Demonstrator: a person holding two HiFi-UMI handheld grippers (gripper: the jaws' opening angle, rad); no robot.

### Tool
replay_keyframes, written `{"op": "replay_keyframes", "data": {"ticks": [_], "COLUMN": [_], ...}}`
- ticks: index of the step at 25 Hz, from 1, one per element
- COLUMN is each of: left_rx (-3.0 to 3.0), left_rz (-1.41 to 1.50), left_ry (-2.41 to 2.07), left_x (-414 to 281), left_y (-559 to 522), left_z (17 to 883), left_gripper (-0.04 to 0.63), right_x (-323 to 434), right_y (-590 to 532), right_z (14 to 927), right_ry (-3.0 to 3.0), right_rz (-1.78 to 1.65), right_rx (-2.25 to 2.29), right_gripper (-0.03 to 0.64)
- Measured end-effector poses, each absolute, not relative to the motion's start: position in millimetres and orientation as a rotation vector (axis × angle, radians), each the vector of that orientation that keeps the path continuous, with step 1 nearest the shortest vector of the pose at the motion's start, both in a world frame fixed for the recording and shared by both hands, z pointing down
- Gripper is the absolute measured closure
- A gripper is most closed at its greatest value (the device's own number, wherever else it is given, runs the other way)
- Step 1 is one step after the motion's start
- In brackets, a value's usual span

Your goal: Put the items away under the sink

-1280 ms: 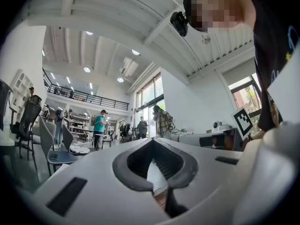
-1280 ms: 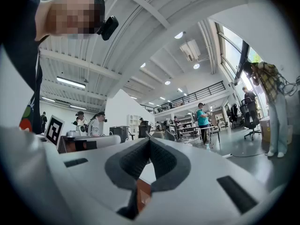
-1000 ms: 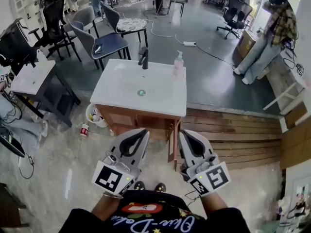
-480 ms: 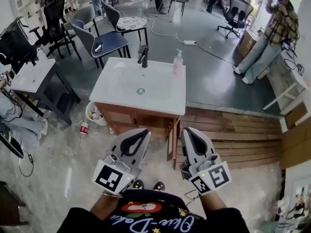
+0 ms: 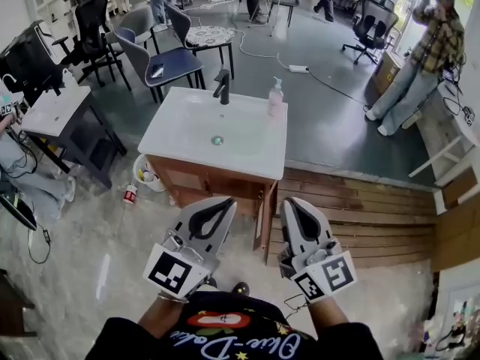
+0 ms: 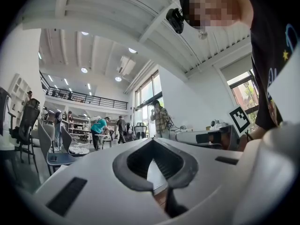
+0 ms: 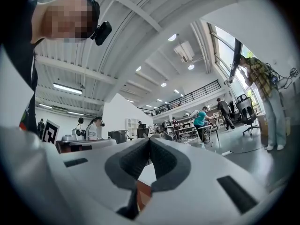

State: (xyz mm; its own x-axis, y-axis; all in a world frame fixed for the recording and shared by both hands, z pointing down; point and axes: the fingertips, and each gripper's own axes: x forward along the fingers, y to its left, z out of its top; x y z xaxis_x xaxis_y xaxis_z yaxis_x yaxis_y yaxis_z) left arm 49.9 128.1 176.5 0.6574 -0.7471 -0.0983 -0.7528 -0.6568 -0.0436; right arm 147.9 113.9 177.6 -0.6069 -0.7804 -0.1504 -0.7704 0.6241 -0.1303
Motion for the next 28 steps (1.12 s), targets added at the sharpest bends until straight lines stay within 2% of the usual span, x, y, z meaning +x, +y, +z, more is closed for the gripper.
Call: {"op": "replay_keyframes", "data": {"ticks": [14, 28], "left_rx": [-2.786, -2.827], "left_rz": [0.102, 0.178], "left_ry": [1.308, 1.155], "left_x": [63.1, 54.4], "left_y": [124.8, 42.3], "left_z": [188.9, 182.4], "left_gripper": [0.592, 0.592], "right_x": [158.2, 151.1], "right_y": [101.4, 38.8], "right_z": [187.6, 185.4], "right_ry": [2.679, 2.615], "right_rz": [-0.123, -0.093], "right_rx": [-1.230, -1.377], "right_gripper": [0.610, 0.609]}}
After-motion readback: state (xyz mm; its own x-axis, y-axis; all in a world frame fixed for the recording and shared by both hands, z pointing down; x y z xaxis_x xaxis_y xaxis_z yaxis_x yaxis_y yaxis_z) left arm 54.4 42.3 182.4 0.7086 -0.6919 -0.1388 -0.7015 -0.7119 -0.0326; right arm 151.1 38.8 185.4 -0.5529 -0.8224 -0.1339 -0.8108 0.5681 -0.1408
